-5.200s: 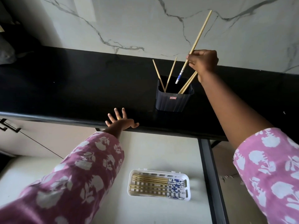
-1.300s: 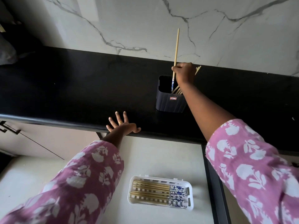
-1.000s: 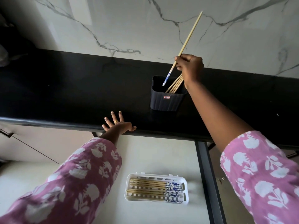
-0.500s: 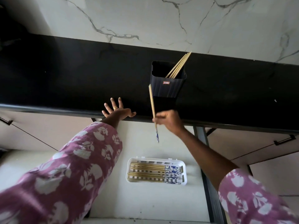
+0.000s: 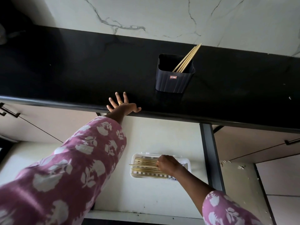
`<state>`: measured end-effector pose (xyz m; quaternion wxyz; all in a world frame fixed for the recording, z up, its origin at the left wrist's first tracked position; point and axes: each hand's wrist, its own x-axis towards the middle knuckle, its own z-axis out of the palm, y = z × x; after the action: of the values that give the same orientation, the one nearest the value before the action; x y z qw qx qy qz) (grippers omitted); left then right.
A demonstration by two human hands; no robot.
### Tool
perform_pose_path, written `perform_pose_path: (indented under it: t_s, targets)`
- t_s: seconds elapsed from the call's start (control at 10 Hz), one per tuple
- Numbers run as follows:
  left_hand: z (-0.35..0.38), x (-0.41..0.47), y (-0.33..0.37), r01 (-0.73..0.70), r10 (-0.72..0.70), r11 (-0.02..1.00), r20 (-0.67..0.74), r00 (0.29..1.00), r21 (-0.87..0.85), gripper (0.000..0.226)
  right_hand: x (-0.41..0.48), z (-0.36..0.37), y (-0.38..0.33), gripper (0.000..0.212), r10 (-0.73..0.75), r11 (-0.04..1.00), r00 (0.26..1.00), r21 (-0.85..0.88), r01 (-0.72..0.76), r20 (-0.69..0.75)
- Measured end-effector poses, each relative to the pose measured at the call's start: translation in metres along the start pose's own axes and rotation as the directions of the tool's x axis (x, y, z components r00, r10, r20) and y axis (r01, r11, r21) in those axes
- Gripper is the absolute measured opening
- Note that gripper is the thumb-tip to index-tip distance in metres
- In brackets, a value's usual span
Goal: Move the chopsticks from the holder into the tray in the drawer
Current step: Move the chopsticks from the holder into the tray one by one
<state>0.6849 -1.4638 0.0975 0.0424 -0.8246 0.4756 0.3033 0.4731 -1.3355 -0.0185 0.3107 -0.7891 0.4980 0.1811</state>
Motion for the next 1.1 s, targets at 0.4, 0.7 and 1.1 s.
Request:
perform_pose_path:
  t_s: [0.4, 0.7, 1.1]
  targets:
    - [0.003, 0.013, 0.000, 0.026, -0.026, 0.999, 0.006, 1.000, 0.025, 0.097, 0.003, 0.025, -0.003, 0.031, 0.057, 0.998, 0.996, -0.022, -0.058, -0.072]
    - [0.006, 0.018, -0.001, 0.025, -0.025, 1.000, 0.009, 1.000, 0.015, 0.098, -0.005, 0.029, 0.004, 0.032, -0.029, 0.998, 0.983, -0.055, 0.020, -0.179]
    - [0.007, 0.018, 0.000, 0.026, -0.026, 0.999, 0.001, 1.000, 0.022, 0.096, -0.007, 0.039, 0.002, 0.037, -0.048, 0.979, 0.987, -0.201, 0.017, -0.151]
